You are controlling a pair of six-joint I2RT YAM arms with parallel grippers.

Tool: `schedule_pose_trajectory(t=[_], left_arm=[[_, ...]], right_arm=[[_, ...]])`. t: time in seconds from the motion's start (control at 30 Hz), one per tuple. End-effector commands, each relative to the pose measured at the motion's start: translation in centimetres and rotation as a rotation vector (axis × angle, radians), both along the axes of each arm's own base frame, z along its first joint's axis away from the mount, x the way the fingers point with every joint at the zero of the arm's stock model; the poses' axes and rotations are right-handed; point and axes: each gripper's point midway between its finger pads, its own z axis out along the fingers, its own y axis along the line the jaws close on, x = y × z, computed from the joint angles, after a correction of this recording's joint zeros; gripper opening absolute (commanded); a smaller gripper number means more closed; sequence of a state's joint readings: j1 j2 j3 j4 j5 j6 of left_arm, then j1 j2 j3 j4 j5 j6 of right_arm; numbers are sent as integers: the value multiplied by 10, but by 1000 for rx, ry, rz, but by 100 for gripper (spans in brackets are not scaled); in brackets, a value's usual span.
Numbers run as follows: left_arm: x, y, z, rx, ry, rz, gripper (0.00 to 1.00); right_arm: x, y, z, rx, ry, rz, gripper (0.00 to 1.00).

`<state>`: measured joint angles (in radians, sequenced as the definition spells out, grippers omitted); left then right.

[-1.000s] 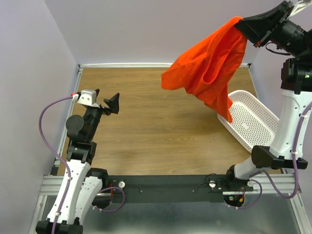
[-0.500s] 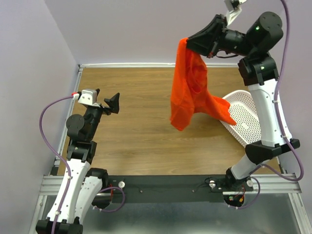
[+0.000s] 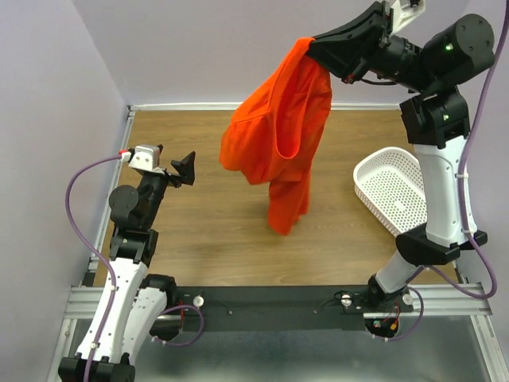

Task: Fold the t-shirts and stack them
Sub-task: Move the tshirt to the center of the board

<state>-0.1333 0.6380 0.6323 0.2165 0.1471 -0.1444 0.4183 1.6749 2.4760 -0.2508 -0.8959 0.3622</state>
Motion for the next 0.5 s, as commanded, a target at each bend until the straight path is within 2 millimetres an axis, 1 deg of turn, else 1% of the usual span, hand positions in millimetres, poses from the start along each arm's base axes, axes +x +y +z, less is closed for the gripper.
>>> schedule_pose_trajectory(t=[0.0,0.03,0.1,0.13,0.2,0.23,0.27,0.33,0.37,0.4,0.43,0.47], left_arm=[[-2,1,11,11,-34,6,98],[-2,1,11,9,-35,5,98],[-3,0,11,9,-37,-2,98],[-4,-1,12,8,-39,-7,98],[-4,-2,13,8,-41,-13,98],[-5,-2,15,5,-46,-13,98],[-5,-3,14,8,-46,-16,98],[-7,-4,15,6,-49,-24,98],[-7,-4,16,6,-51,-25,98],[-7,-4,16,5,-52,-27,98],[-7,-5,15,4,-50,-29,98],[-8,-6,16,7,-52,-36,98]], right_arm=[[51,0,-32,-48,53,-193,10],[68,2,-52,-90,64,-233,10],[78,0,-70,-127,80,-277,10],[88,2,-92,-166,100,-293,10],[90,4,-113,-207,121,-281,11],[82,5,-119,-224,115,-247,11],[86,9,-145,-268,148,-228,14],[78,9,-161,-299,144,-194,14],[81,10,-183,-331,182,-192,14],[84,8,-197,-350,200,-212,14],[85,5,-208,-368,210,-226,14],[82,0,-213,-383,188,-249,14]])
